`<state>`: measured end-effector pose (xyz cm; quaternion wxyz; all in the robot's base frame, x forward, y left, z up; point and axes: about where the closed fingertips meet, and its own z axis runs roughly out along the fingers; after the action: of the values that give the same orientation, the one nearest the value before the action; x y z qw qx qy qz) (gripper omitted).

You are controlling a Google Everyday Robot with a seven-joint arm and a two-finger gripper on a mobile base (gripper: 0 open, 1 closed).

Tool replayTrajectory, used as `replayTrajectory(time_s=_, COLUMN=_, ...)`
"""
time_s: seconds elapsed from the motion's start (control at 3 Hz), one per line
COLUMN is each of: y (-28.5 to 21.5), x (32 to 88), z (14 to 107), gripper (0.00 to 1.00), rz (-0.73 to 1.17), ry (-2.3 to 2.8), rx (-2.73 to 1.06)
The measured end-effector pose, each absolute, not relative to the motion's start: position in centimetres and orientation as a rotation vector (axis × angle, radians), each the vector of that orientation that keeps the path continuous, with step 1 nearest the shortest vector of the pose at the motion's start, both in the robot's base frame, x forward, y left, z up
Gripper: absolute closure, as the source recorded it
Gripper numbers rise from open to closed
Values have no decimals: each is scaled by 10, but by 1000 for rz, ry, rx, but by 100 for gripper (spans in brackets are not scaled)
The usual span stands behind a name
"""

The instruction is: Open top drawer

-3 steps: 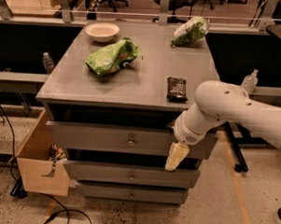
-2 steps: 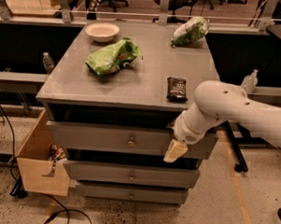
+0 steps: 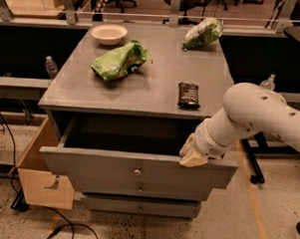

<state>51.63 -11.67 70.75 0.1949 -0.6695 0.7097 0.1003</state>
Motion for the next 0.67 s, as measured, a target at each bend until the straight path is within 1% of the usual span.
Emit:
replayTrajectory(time_s=0.33, y=-108, x=483, z=720, gripper=100, rz=343, ry=1958, rx=-1897)
replayTrajectory(time_s=0.67, y=-96, x=444, z=714, gripper=100, rz=436, ry=1971, rx=-1924)
